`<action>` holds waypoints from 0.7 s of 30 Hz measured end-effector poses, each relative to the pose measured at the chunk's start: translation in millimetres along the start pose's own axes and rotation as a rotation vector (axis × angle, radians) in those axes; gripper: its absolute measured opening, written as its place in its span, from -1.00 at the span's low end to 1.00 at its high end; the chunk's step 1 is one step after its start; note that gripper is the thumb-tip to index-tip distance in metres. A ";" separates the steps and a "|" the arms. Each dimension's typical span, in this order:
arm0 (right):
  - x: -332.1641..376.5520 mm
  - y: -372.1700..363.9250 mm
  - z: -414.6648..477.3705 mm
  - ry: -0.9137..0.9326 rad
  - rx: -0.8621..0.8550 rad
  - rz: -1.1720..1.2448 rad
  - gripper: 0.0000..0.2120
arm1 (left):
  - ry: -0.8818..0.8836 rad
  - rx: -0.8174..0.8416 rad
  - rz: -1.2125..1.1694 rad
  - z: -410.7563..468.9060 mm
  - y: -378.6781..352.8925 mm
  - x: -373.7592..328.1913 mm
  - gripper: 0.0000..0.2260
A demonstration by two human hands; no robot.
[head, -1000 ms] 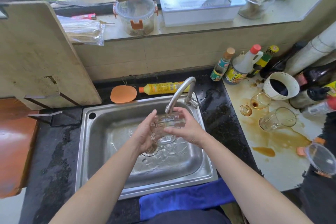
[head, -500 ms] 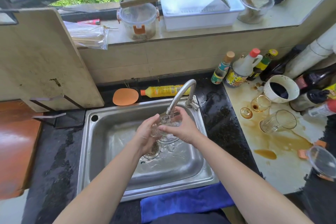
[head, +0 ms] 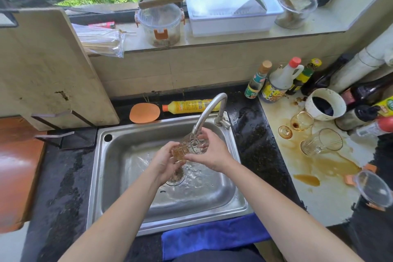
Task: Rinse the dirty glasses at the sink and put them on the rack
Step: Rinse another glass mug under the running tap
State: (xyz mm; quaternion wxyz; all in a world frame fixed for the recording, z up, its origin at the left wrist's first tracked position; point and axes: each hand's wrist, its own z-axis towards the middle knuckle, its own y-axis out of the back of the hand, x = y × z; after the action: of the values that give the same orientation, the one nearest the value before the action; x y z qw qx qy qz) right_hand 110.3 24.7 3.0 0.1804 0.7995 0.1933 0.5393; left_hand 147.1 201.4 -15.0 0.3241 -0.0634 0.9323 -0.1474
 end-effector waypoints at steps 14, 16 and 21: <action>-3.5 -0.1 -0.2 0.108 0.174 0.021 -0.06 | -0.012 -0.006 0.020 -1.9 1.6 -3.8 -0.65; -7.3 -2.1 0.5 0.066 0.200 0.083 -0.03 | -0.008 -0.050 0.016 0.6 1.0 -4.1 -0.60; -9.3 -5.6 0.7 -0.054 0.145 0.207 0.13 | -0.020 -0.067 -0.015 -0.5 -6.5 -3.6 -0.66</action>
State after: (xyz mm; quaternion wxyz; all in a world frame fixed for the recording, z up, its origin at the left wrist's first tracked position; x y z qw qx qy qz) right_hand 107.1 24.8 -7.4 0.0706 0.8403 0.1434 0.5180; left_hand 149.8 196.2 -10.5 0.3299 -0.0828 0.9329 -0.1180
